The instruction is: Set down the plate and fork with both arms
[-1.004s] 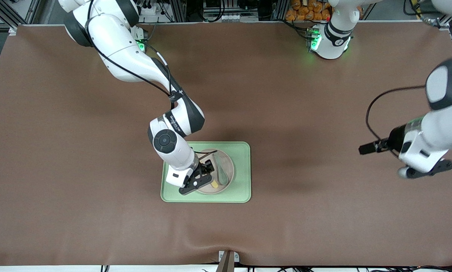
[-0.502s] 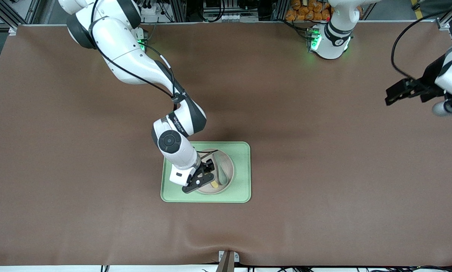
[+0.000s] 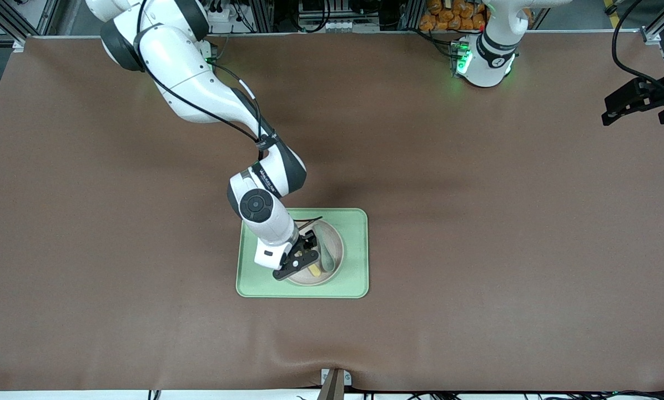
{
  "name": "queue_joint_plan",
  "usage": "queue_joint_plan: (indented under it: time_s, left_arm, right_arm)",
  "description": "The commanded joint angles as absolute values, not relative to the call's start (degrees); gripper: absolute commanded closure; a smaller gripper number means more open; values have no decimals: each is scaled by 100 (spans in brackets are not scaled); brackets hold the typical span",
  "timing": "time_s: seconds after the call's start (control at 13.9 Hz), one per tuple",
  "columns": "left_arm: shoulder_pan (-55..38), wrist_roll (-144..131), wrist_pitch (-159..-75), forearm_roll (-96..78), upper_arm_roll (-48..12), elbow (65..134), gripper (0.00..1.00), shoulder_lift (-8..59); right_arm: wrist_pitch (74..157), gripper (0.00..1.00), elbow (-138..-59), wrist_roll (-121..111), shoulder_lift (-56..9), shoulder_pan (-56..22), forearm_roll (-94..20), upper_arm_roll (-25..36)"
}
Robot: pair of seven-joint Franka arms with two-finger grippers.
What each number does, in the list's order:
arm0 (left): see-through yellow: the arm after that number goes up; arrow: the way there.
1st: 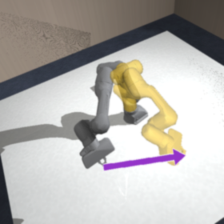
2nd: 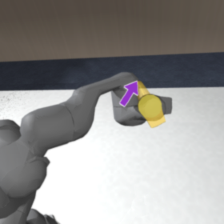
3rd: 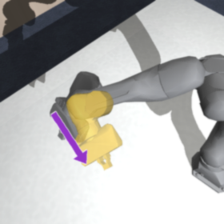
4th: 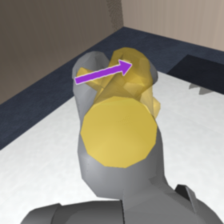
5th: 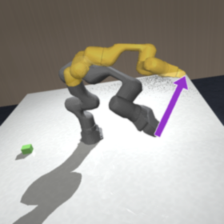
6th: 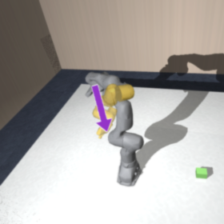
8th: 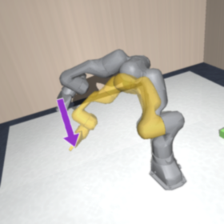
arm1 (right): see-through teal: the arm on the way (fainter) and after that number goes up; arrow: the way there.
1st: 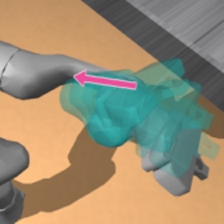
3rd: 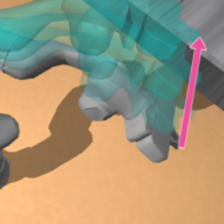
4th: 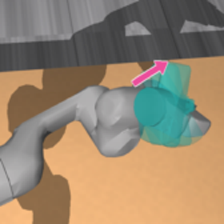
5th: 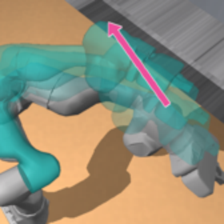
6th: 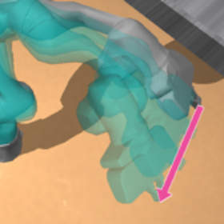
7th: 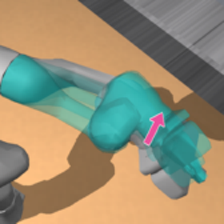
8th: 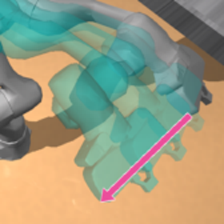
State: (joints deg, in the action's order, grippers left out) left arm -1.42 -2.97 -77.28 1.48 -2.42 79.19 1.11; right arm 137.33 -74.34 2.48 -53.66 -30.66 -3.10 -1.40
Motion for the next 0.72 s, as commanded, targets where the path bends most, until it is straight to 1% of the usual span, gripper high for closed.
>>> queue_joint_plan:
  time_s: [0.0,0.07,0.14,0.29,0.36,0.43,0.5,0.57,0.65]
  left_arm:
    - [-220,-290,-7691,18,-220,8024,0,-9]
    - [-220,-229,-7638,18,-220,8024,0,-9]
    - [-211,-194,-7620,18,-220,8016,0,-9]
    - [-185,43,-7568,-70,-220,8007,0,-78]
    - [-167,148,-7533,-123,-202,8016,0,-184]
    - [-167,228,-7524,-158,-193,8016,0,-193]
    - [-167,255,-7523,-149,-176,8007,0,-176]
    - [-167,246,-7523,-167,-176,8024,0,-184]
    - [-184,220,-7523,-158,-184,8024,0,-158]
  right_arm:
    - [13816,34,-7515,553,-5344,-3208,-80,-70]
    - [13816,34,-7515,606,-5352,-3234,17,-70]
    - [13816,37,-7515,624,-5361,-3234,61,-70]
    - [13816,59,-7515,624,-5370,-3234,157,-70]
    - [13816,63,-7515,633,-5361,-3226,176,-79]
    - [13808,70,-7515,650,-5361,-3226,176,-79]
    - [13790,96,-7515,798,-5361,-3226,176,-79]
    - [13773,100,-7497,930,-5361,-3234,184,-79]
    - [13764,100,-7488,975,-5353,-3234,185,-79]
